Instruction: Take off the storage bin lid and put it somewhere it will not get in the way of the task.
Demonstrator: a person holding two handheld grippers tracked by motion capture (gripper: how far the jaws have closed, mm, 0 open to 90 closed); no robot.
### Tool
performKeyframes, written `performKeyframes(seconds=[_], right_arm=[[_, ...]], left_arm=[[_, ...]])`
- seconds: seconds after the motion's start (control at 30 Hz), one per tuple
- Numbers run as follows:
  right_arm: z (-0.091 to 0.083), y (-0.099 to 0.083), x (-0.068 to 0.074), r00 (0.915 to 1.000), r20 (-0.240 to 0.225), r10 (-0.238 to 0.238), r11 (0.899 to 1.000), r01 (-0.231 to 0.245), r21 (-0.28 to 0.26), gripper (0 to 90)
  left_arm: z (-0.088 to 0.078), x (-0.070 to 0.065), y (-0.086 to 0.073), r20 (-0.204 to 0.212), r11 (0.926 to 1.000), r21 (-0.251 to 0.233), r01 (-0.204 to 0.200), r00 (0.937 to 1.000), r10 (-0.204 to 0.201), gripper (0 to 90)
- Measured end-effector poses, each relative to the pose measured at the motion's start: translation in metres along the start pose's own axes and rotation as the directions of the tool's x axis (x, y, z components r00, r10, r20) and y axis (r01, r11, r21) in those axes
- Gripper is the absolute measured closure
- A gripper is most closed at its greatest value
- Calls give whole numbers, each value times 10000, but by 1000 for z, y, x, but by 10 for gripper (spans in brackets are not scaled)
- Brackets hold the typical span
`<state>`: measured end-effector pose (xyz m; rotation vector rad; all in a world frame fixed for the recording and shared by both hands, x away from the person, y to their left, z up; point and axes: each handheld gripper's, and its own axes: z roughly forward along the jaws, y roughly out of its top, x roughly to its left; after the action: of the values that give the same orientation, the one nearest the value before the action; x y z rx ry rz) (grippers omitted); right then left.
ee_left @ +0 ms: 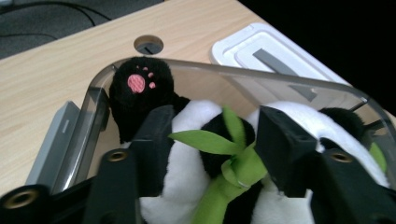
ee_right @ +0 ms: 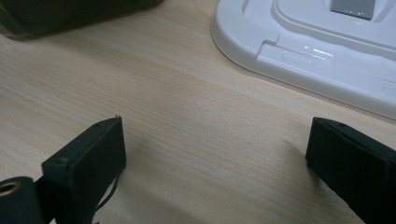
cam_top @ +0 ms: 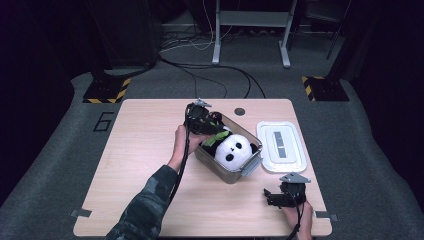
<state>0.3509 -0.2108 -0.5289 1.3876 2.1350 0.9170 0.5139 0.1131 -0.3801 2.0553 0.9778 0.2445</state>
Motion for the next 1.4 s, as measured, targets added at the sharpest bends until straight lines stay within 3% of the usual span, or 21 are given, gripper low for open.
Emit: performKeyframes(seconds=[0.17,0.3,0.53,0.67,0.8,0.93,1.07,1.23,1.4], right_arm=[[0,0,0,10000,3,-1,10000,1,-2,42],[0,0,0,10000,2,-1,10000,1,-1,42],[0,0,0,10000,1,17,10000,-17,5,42],[0,0,0,10000,3,17,10000,-17,3,42],[0,0,0,10000,2,16,10000,-16,3,42],[0,0,0,10000,0,2,10000,-2,-1,42],[0,0,0,10000,1,2,10000,-2,0,42],[0,0,0,10000,5,-2,10000,2,-4,42],[0,0,0,10000,5,2,10000,-2,-4,42]], left_arm=[[10,-4,-3,-16,9992,377,-144,9999,145,656],[19,-6,-4,-103,9980,617,-146,9998,153,726],[30,-8,-1,-490,9921,1236,-224,9984,287,760],[34,-12,1,-701,9843,1689,-516,9955,642,766],[32,-12,2,-651,9858,1568,-603,9953,712,761],[20,-10,1,-445,9937,996,-504,9975,551,701],[3,-10,0,-345,9977,491,-468,9982,485,531],[-21,-13,-2,-348,9980,-71,-636,9974,633,297],[-38,-14,-10,-202,9963,-496,-703,9974,694,203]])
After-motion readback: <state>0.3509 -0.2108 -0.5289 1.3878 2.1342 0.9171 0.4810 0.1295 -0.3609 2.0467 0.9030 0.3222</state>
